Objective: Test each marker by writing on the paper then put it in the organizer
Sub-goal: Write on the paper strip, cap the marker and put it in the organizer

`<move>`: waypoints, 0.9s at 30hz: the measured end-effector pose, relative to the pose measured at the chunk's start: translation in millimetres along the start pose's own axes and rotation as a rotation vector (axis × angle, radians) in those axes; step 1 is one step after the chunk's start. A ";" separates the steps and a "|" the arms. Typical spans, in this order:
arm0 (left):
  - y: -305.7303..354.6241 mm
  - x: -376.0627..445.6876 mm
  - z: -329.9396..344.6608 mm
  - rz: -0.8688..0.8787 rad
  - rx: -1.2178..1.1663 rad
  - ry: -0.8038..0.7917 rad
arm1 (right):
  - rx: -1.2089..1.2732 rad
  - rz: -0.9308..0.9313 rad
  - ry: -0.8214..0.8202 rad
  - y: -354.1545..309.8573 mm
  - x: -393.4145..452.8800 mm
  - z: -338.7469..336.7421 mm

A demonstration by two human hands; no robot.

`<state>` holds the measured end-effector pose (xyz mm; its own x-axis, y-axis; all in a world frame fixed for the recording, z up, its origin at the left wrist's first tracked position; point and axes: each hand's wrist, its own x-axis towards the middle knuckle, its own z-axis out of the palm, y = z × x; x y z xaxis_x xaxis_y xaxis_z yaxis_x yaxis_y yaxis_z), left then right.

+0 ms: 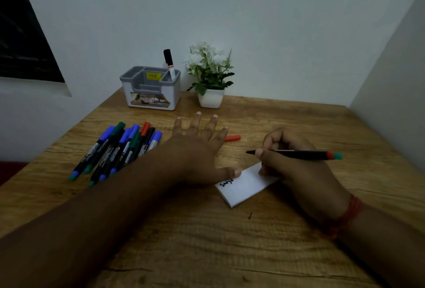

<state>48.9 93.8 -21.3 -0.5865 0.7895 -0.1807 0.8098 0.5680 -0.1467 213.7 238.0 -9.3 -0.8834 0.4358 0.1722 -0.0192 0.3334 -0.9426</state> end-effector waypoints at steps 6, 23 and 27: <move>-0.9 -0.2 -0.7 0.015 -0.025 -0.079 | 0.023 0.052 -0.085 8.0 3.5 -2.9; -6.7 5.8 4.0 0.005 -0.045 -0.115 | -0.276 -0.087 -0.156 7.6 3.0 3.4; -7.8 6.3 4.6 0.003 -0.050 -0.137 | -0.270 -0.067 -0.148 7.4 1.9 3.0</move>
<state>38.8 93.3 -25.7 -0.5777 0.7540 -0.3125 0.8092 0.5793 -0.0981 210.5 238.8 -16.8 -0.9433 0.2854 0.1694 0.0276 0.5761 -0.8169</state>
